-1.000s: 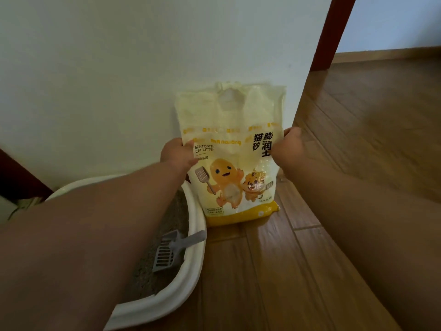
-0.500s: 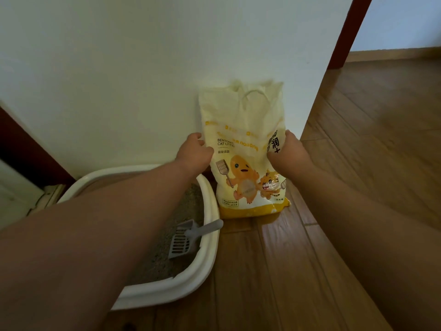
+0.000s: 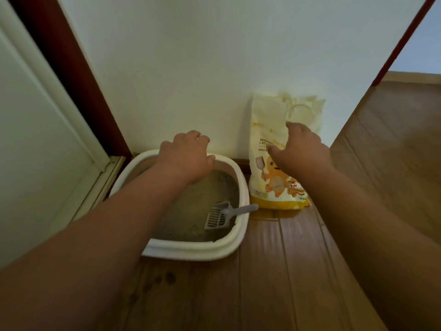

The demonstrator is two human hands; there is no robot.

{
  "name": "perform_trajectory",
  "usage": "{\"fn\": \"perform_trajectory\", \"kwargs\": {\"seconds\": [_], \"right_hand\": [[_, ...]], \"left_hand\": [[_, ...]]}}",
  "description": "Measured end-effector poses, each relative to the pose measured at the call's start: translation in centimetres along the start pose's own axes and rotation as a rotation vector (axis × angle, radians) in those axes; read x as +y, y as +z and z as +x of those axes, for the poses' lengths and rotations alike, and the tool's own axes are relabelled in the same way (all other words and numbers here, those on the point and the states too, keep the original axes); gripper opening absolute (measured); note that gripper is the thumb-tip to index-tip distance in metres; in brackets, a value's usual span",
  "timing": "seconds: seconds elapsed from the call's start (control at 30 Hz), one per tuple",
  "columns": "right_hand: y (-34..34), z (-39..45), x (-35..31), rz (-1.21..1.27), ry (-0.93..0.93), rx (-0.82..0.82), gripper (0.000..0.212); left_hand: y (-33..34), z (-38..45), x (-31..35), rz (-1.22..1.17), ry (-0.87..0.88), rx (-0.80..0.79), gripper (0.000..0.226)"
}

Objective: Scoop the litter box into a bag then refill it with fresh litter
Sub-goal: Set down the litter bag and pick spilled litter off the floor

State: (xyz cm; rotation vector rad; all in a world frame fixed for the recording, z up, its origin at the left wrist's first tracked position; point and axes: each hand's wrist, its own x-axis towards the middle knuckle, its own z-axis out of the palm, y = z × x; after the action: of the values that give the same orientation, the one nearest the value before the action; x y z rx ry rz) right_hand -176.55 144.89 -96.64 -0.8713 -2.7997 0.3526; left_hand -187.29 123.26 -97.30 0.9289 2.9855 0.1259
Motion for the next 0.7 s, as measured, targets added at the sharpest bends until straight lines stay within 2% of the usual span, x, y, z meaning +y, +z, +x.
{"fn": "perform_trajectory", "kwargs": {"seconds": [0.1, 0.27, 0.47, 0.7], "right_hand": [[0.4, -2.4, -4.7, 0.026, -0.055, -0.009, 0.082], [4.8, -7.0, -10.3, 0.06, -0.136, -0.075, 0.081], [11.2, -11.3, -12.8, 0.081, -0.198, -0.113, 0.082], [19.0, -16.5, -12.6, 0.033, -0.322, -0.18, 0.078]], "left_hand": [[-0.5, -3.7, -2.3, -0.104, -0.153, 0.087, 0.054], [2.6, -10.9, -5.8, -0.242, -0.396, 0.166, 0.059], [8.6, -15.8, -10.3, -0.273, -0.503, 0.251, 0.054], [17.3, -19.5, -12.9, -0.306, -0.58, 0.202, 0.051]]}}
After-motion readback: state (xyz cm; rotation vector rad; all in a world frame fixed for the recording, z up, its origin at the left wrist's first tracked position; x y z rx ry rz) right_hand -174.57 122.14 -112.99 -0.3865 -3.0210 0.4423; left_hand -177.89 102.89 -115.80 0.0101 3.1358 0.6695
